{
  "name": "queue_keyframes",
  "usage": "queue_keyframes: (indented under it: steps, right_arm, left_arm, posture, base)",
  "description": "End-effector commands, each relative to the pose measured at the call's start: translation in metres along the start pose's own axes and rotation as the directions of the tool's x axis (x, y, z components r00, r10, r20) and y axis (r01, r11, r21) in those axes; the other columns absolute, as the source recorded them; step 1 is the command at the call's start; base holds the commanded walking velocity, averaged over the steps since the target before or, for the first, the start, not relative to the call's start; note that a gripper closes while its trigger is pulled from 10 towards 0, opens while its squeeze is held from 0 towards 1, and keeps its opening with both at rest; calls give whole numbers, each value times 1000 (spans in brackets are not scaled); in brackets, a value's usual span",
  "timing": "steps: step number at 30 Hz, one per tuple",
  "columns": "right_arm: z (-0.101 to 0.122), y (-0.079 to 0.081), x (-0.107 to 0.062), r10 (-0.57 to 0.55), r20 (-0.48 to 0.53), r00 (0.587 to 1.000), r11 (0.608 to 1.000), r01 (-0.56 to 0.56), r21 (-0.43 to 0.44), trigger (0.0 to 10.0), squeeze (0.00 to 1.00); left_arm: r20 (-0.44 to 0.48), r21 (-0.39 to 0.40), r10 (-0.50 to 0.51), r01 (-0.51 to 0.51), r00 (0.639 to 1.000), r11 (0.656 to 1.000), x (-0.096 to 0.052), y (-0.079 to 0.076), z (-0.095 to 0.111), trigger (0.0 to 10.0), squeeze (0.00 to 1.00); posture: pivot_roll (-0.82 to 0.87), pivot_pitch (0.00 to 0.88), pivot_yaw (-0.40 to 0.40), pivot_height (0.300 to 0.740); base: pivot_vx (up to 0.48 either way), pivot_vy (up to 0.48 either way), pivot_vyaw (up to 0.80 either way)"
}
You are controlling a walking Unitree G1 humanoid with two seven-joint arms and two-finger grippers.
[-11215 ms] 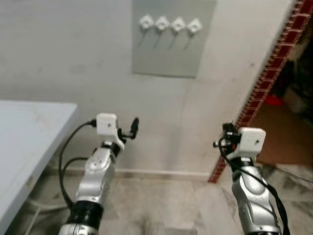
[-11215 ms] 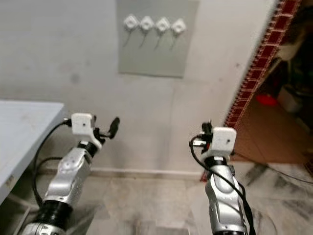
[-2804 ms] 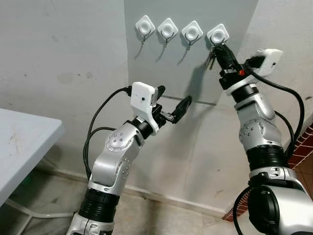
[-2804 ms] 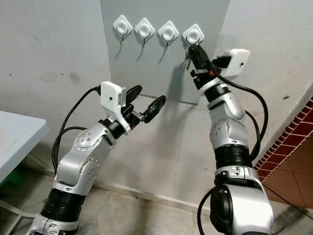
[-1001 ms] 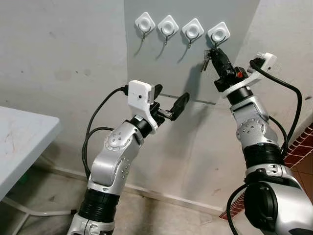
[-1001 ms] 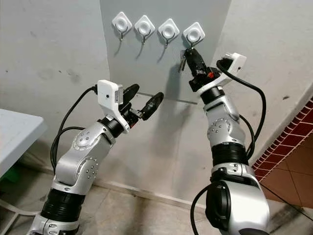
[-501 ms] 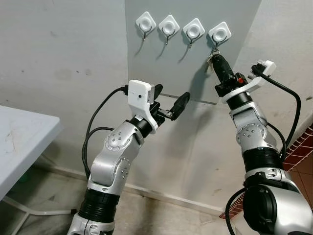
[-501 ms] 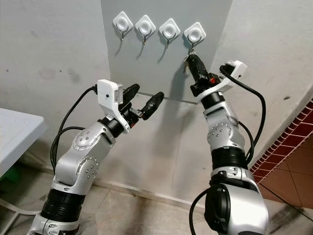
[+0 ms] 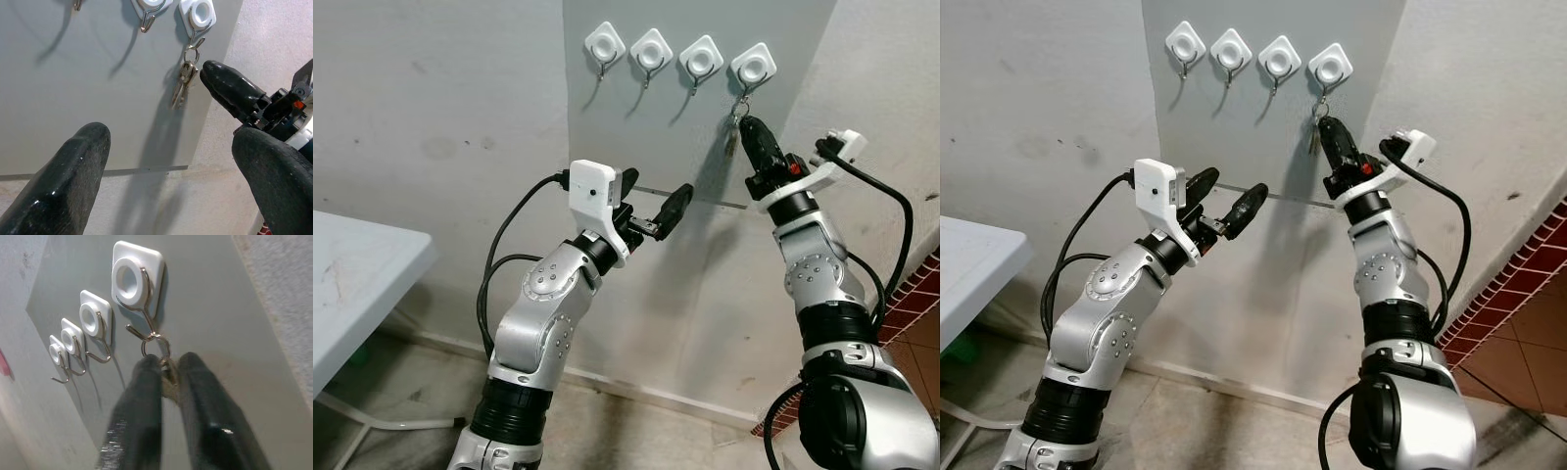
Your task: Hang keys on a hook
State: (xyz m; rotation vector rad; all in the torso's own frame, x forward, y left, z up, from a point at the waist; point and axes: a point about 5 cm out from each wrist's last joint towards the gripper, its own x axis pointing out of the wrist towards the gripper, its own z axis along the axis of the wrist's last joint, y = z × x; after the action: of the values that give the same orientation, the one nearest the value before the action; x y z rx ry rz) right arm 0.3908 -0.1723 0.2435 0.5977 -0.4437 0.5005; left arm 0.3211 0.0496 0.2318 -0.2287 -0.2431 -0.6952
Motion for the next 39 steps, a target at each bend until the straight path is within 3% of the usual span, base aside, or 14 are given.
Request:
queue_keyframes:
  steps: [1, 10, 17, 21, 24, 29, 30, 31, 33, 39]
  right_arm:
    - [0, 2, 0, 17, 0, 1000, 1000, -17, -24, 10000, 1000]
    - [-4, 2, -6, 3, -13, 1000, 995, -5, -104, 10000, 1000]
    - [-22, -1, -37, -65, -27, 998, 987, 60, -148, 10000, 1000]
    - [-35, -3, -61, -117, -55, 992, 978, 105, -181, 10000, 1000]
    - [-41, -3, -77, -162, -64, 985, 967, 145, -207, 10000, 1000]
    - [-41, -11, -103, -310, -43, 950, 908, 282, -308, 10000, 1000]
    - [-42, -12, -106, -330, -44, 943, 902, 301, -308, 10000, 780]
    - [-44, -13, -112, -346, -54, 937, 894, 312, -323, 10000, 0]
    - [-54, -17, -131, -409, -97, 907, 867, 353, -353, 10000, 0]
    - [-58, -18, -152, -489, -101, 866, 807, 406, -429, 10000, 0]
  left_arm:
    - [16, -10, 7, -7, 1000, 1000, -1, -1, 3, 10000, 0]
    - [5, -14, 40, -40, 999, 999, -6, 4, -2, 10000, 0]
    - [-87, -9, 169, -171, 982, 985, -27, 24, -32, 10000, 0]
    - [-139, -34, 286, -293, 948, 955, -41, 40, -51, 10000, 0]
    - [-152, -3, 351, -356, 924, 935, -48, 49, -58, 10000, 0]
    - [-191, 7, 404, -410, 895, 912, -59, 61, -72, 10000, 0]
    - [-192, 14, 408, -413, 893, 911, -61, 62, -75, 10000, 0]
    - [-204, 25, 417, -421, 886, 907, -64, 64, -80, 10000, 0]
    - [-243, 48, 460, -464, 854, 885, -75, 69, -96, 10000, 0]
    - [-227, 20, 485, -494, 845, 869, -84, 73, -100, 10000, 0]
  posture:
    - [-10, 68, -50, 740]
    - [-9, 53, -49, 740]
    - [-8, 35, -46, 740]
    - [-10, 24, -39, 740]
    - [-14, 17, -33, 740]
    - [-19, 6, -24, 740]
    - [-22, 1, -20, 740]
    - [-22, 1, -20, 740]
    - [-25, 0, -18, 740]
    - [-27, 0, -16, 740]
  base:
    - [0, 0, 0]
    - [0, 0, 0]
    - [0, 0, 0]
    - [0, 0, 0]
    - [0, 0, 0]
    - [0, 0, 0]
    - [0, 0, 0]
    - [0, 0, 0]
    - [0, 0, 0]
    - [0, 0, 0]
